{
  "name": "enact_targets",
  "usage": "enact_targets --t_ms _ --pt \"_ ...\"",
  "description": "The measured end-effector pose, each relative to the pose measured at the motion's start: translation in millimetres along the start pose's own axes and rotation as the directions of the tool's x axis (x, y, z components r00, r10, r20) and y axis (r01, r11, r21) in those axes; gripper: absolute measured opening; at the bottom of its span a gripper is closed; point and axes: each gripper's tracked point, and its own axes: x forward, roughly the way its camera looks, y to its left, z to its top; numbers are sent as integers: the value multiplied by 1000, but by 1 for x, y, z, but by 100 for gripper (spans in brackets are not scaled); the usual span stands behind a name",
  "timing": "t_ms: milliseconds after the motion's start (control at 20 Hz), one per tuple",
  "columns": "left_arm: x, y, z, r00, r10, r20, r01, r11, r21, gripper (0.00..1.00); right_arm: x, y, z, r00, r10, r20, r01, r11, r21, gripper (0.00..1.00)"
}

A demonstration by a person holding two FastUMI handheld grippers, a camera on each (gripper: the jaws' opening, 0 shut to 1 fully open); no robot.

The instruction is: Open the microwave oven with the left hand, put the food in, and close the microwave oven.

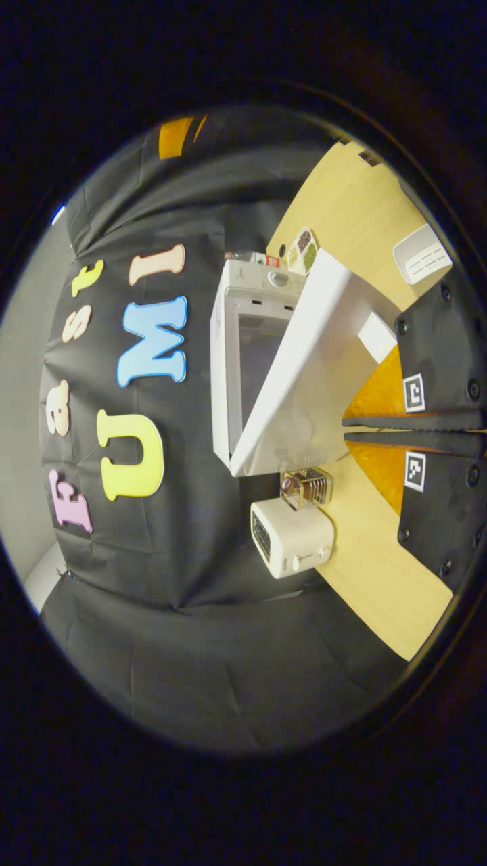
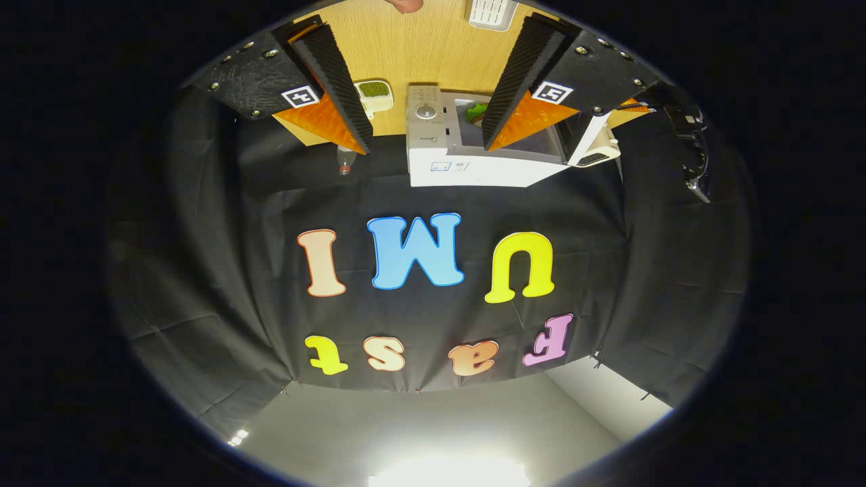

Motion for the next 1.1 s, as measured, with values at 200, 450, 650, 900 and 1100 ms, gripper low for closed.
enact_targets --t_ms 200,450,650,900,1100 --pt "20 -26 9 996 -89 5 89 995 38 8 6 -7 0 999 -47 4 47 999 14 98" --pt "47 -49 21 985 -171 7 170 984 45 8 7 -18 -6 993 -116 -5 116 993 -1 98" --pt "65 -63 31 976 -218 14 217 975 51 7 5 -26 -8 986 -165 -4 165 986 2 98" --pt "94 -80 40 964 -267 13 265 962 63 8 2 -38 -8 973 -229 4 229 973 -2 98" --pt "115 -92 45 956 -294 20 292 954 74 7 -1 -47 -11 960 -280 -1 280 960 0 98"
